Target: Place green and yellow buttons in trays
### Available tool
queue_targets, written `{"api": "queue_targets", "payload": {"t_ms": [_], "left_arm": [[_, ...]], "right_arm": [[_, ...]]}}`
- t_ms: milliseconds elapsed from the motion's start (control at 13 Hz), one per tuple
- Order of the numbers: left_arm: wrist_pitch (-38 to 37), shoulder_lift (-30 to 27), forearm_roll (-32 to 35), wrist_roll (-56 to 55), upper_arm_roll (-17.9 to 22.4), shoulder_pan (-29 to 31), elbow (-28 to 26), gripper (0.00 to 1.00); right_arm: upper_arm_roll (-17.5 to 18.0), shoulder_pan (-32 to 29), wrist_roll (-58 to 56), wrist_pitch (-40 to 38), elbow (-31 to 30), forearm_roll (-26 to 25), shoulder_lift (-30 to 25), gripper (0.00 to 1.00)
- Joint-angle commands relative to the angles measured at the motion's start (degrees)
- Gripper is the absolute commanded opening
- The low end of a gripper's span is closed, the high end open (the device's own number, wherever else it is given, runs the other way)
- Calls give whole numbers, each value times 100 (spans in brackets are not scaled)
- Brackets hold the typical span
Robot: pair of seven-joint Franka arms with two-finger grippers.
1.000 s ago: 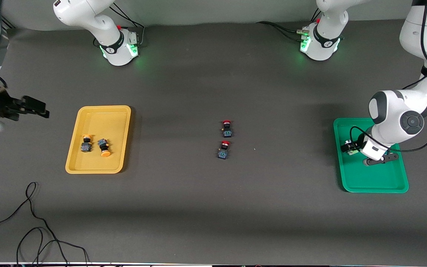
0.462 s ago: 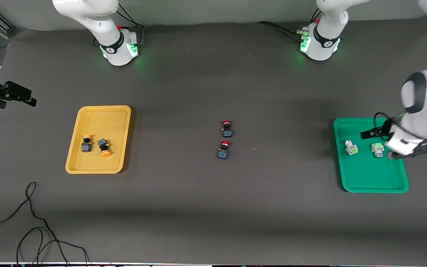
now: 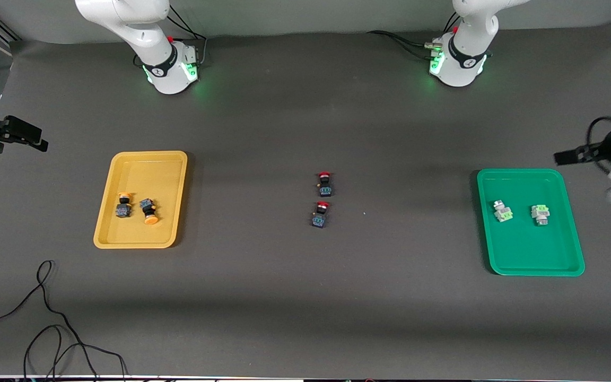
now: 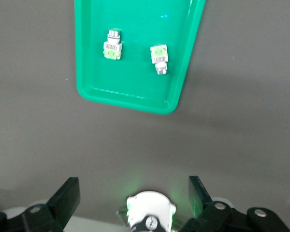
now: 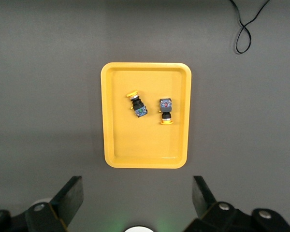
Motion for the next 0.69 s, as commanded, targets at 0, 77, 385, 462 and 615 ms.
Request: {"api": "queue_targets", "payload": {"t_ms": [0,77,385,462,615], "left_arm": [[-607,172,-55,203,15,-34,1026,100],[-607,190,-64,194,15,-60,1132,100],[-888,190,-99,-69,-108,-253,1098,100],[-906,190,-99,-78,-108,-306,1072,100],[-889,199,-99,-78,-108,-324,1081,100]], "right_arm": [[79,5,162,6,2,-130,-65,100],[71,58,171,6,2,-121,-65,100],[35,67,496,6,11,-103,-92,100],[35,67,496,-3,11,-95,-100,100],[44,67,496,-46,11,-95,-100,100]]}}
